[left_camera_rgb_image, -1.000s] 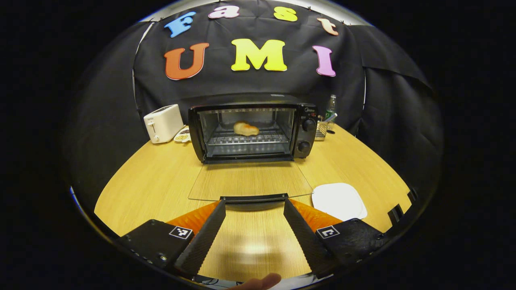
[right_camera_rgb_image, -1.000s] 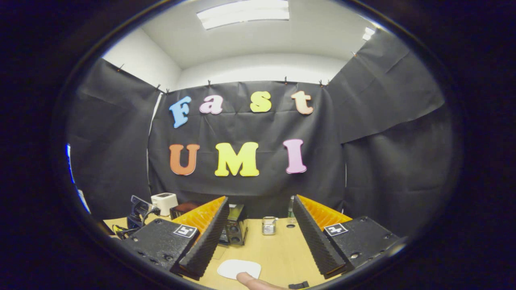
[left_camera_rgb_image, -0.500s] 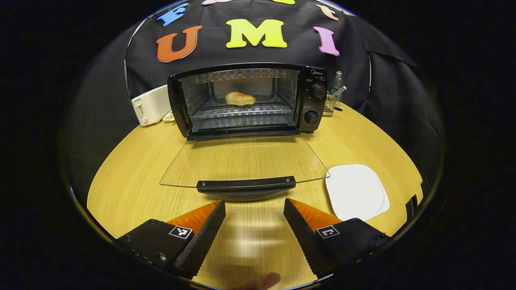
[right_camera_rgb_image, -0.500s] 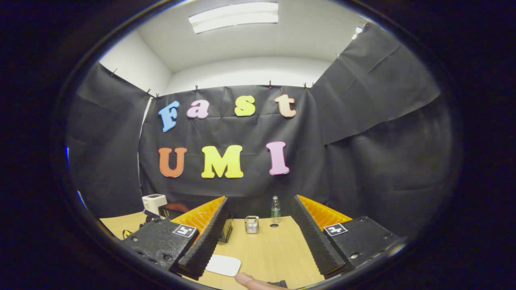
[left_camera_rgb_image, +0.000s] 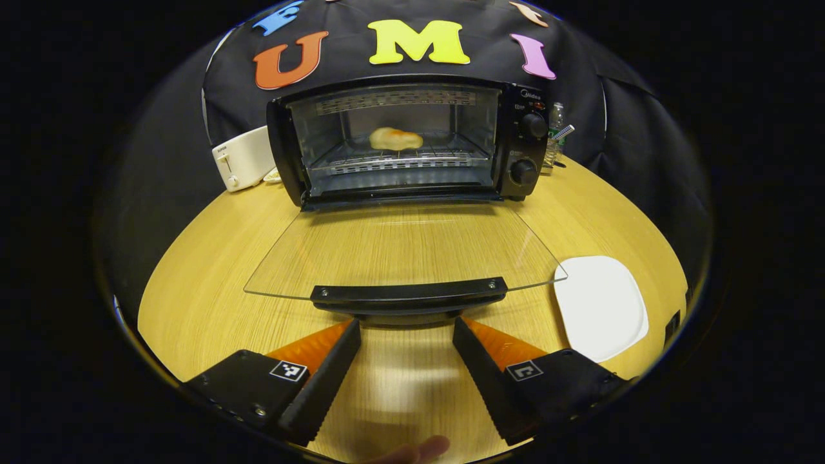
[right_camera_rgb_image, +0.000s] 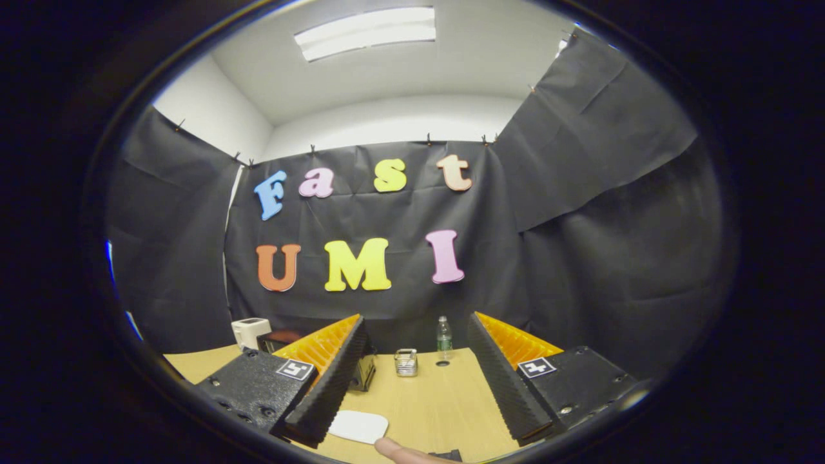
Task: Open the electric oven with the left hand, put the food in, and close the electric oven.
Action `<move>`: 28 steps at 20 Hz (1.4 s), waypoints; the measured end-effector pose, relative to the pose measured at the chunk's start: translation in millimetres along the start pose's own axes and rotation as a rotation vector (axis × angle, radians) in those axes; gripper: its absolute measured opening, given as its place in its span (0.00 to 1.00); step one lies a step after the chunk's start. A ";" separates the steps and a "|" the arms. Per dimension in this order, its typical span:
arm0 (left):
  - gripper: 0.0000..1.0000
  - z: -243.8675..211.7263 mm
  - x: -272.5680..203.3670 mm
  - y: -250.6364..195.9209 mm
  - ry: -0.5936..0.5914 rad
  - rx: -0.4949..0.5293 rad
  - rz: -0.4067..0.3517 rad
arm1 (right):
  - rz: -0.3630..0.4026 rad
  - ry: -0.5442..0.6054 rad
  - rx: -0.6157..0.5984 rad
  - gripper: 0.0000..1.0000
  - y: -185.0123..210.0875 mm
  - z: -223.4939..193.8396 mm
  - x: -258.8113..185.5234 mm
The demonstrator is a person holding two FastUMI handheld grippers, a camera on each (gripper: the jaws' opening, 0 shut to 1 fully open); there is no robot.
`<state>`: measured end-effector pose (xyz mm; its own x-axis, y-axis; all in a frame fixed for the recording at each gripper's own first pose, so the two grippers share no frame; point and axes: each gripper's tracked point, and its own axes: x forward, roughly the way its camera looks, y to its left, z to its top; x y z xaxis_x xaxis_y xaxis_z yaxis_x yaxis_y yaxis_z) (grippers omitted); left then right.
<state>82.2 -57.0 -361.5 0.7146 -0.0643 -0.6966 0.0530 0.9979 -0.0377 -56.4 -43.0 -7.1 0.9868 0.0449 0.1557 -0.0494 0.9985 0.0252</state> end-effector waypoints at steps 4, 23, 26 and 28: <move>0.95 2.1 -2.8 -0.4 0.001 0.006 0.003 | -0.003 0.009 0.010 0.95 -3.2 -5.8 1.2; 0.96 41.2 -26.1 -0.7 -0.021 -0.014 0.013 | 0.011 0.041 0.002 0.96 -3.8 -19.8 9.4; 0.96 56.4 -31.4 0.8 -0.042 0.000 0.034 | 0.029 0.035 -0.005 0.96 3.9 -19.1 7.4; 0.96 69.4 -33.4 3.2 -0.065 0.016 0.052 | 0.038 0.040 -0.013 0.96 6.0 -21.3 5.7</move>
<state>106.9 -52.3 -288.7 0.7601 -0.0131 -0.6496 0.0254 0.9996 0.0096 -47.8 -36.1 -27.1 0.9897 0.0833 0.1166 -0.0847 0.9964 0.0073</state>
